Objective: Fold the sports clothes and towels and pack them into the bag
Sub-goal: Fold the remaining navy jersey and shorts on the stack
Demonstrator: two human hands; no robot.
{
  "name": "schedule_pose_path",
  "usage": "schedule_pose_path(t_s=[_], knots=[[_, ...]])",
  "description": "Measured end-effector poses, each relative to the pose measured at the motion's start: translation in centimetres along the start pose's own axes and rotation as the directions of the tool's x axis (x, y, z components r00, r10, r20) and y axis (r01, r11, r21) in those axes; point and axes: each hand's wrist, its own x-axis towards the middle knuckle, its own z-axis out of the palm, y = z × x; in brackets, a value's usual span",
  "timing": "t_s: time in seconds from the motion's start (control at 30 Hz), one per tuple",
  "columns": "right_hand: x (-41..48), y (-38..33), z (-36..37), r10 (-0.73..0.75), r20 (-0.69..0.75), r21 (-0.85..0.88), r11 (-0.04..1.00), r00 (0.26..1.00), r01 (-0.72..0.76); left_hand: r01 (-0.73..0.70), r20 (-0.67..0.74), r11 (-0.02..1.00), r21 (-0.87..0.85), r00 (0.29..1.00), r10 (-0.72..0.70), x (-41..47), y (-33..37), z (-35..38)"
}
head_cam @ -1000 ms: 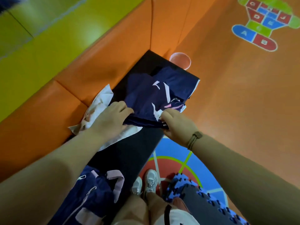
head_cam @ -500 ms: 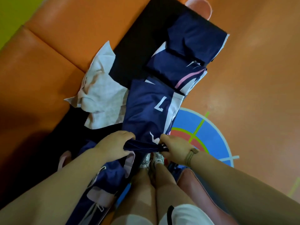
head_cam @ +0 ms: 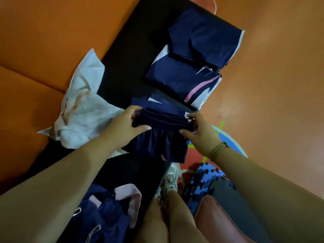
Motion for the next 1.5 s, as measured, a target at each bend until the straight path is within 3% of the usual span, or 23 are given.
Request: schedule_pose_path(t_s=[0.1, 0.17, 0.23, 0.3, 0.37, 0.47, 0.53, 0.67, 0.87, 1.07, 1.23, 1.37, 1.5], knots=[[2.3, 0.9, 0.2, 0.008, -0.183, 0.042, 0.999, 0.983, 0.0, -0.028, -0.117, 0.998, 0.062, 0.993, 0.035, 3.3, 0.2, 0.6], [2.9, 1.7, 0.7, -0.004, -0.253, -0.053, 0.999, 0.968, -0.01, -0.077, -0.224, 0.972, 0.222, 0.966, 0.127, 4.1, -0.3, 1.3], [2.4, 2.8, 1.8, -0.063, -0.241, -0.213, 0.977, 0.969, 0.01, -0.141, -0.23, 0.884, 0.446, 0.936, 0.265, 3.4, -1.2, 2.2], [1.1, 3.9, 3.5, -0.161, -0.159, -0.381, 0.92, 0.974, 0.09, -0.274, -0.137, 0.73, 0.627, 0.883, 0.449, 2.0, -2.5, 3.3], [-0.5, 5.1, 5.3, -0.231, -0.032, -0.501, 0.846, 0.972, 0.184, -0.418, 0.048, 0.575, 0.703, 0.835, 0.548, 0.6, -4.4, 4.2], [-2.2, 6.4, 7.6, -0.253, 0.132, -0.611, 0.741, 0.959, 0.279, -0.581, 0.34, 0.424, 0.695, 0.785, 0.518, -0.5, -7.9, 4.9], [-2.6, 6.8, 8.7, -0.198, 0.201, -0.669, 0.688, 0.959, 0.282, -0.609, 0.43, 0.372, 0.701, 0.776, 0.461, -0.5, -9.5, 4.8], [-2.3, 6.9, 9.5, -0.082, 0.206, -0.707, 0.676, 0.975, 0.206, -0.596, 0.436, 0.378, 0.709, 0.791, 0.428, 0.6, -10.4, 3.8], [-1.4, 5.3, 10.5, -0.002, 0.14, -0.785, 0.609, 0.99, 0.113, -0.641, 0.454, 0.363, 0.676, 0.75, 0.481, 1.8, -9.2, 3.4], [-0.7, 3.9, 11.2, 0.034, 0.036, -0.801, 0.598, 0.999, 0.008, -0.62, 0.405, 0.489, 0.613, 0.778, 0.48, 1.8, -6.6, 2.6], [-0.6, 3.9, 8.1, -0.133, -0.033, -0.736, 0.674, 0.991, 0.066, -0.602, 0.34, 0.522, 0.604, 0.787, 0.515, 1.7, -4.2, 0.4], [-0.8, 2.5, 3.1, -0.052, -0.025, -0.655, 0.755, 0.998, 0.023, -0.646, 0.395, 0.47, 0.602, 0.752, 0.528, 2.3, -3.0, -1.1], [-0.9, -0.1, -1.6, -0.046, -0.079, -0.583, 0.813, 0.996, -0.008, -0.623, 0.406, 0.505, 0.598, 0.778, 0.479, 2.9, -0.5, -2.1]])
